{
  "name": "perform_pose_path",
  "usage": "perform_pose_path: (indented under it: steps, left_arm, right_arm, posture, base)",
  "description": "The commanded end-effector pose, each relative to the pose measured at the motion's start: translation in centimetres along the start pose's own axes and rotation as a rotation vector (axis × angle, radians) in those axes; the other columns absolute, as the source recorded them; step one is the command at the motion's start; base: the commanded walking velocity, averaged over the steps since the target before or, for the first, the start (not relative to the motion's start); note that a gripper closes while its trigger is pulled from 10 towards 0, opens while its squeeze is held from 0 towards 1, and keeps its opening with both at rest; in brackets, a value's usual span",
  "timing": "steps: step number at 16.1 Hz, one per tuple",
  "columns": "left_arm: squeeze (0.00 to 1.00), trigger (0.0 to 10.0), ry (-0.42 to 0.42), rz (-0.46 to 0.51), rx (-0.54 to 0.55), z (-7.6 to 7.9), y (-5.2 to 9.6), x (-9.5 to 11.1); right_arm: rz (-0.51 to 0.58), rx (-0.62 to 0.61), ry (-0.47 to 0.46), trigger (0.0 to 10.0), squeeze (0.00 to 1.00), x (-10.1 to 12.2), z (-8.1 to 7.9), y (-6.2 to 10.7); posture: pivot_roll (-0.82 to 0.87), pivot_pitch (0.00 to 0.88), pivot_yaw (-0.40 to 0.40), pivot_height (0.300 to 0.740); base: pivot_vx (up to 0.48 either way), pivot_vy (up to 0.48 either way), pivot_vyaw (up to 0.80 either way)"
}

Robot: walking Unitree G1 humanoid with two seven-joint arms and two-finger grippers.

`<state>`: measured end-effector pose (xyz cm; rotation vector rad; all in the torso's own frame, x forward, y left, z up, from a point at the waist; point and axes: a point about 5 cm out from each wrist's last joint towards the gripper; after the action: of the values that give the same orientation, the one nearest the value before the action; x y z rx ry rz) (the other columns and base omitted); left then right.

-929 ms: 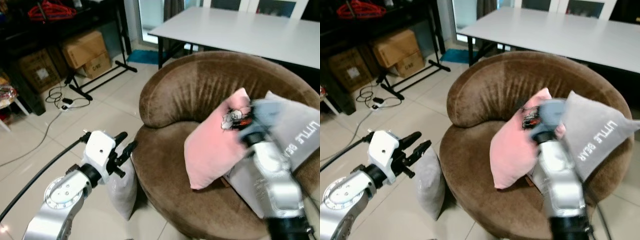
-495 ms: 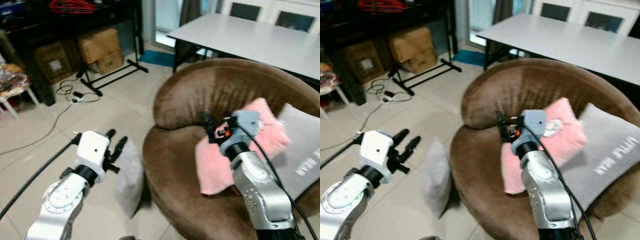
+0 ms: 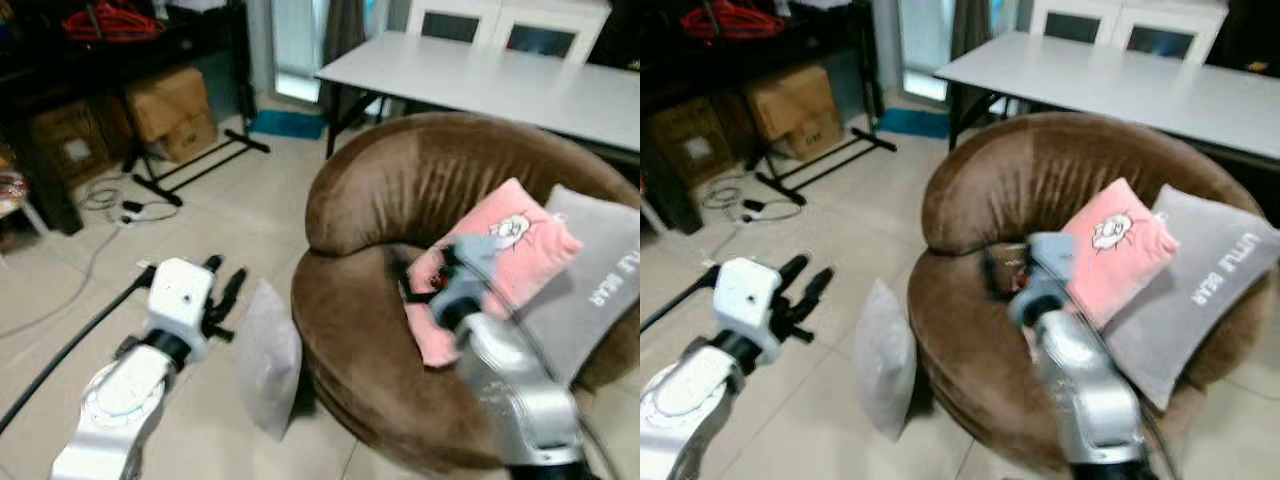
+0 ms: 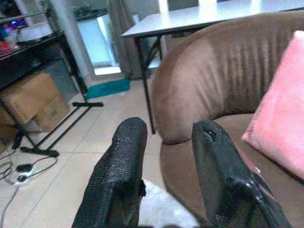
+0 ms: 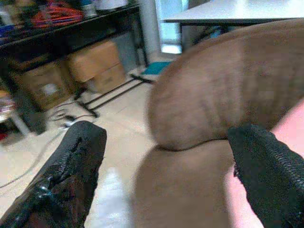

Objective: Move the pillow to the sofa from floor

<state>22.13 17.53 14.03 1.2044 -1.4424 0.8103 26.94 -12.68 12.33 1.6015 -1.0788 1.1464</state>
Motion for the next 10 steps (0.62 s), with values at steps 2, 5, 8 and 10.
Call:
perform_pose_path:
  steps: [2,5,8,10]
  left_arm:
    - [0.00,10.0,0.016,0.013,0.015,0.2,-0.3,0.3]
    - [0.00,10.0,0.054,0.031,0.069,0.0,-0.5,0.6]
    - [0.00,10.0,0.065,0.062,0.114,-0.3,-0.6,0.9]
    - [0.00,10.0,0.065,0.065,0.124,-0.6,-0.6,1.0]
  right_arm:
    - [0.019,-0.007,0.028,10.0,0.00,1.0,0.5,0.0]
    - [0.015,0.012,0.037,10.0,0.00,1.1,0.4,-0.2]
    - [0.003,0.070,0.073,10.0,0.00,1.1,-0.4,-0.1]
    - [-0.002,0.081,0.075,10.0,0.00,1.0,-0.7,-0.2]
  posture:
    - [-0.03,0.000,0.006,0.740]
    - [-0.04,0.000,0.000,0.740]
    - [-0.04,0.000,-0.001,0.740]
    - [-0.03,0.000,0.001,0.740]
  base:
    - [0.000,0.422,0.00]
    - [0.000,0.126,0.00]
    - [0.000,0.000,0.43]
    - [0.126,0.000,0.80]
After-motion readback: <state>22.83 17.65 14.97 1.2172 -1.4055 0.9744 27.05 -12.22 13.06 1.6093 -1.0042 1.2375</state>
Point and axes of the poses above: a point about 5 cm out from each wrist's last joint towards the gripper, its own y axis pointing back from the gripper into the wrist, its own x axis along the axis of the wrist's last joint, z = x × y, and after that the axes turned 1 degree about -y, right-handed
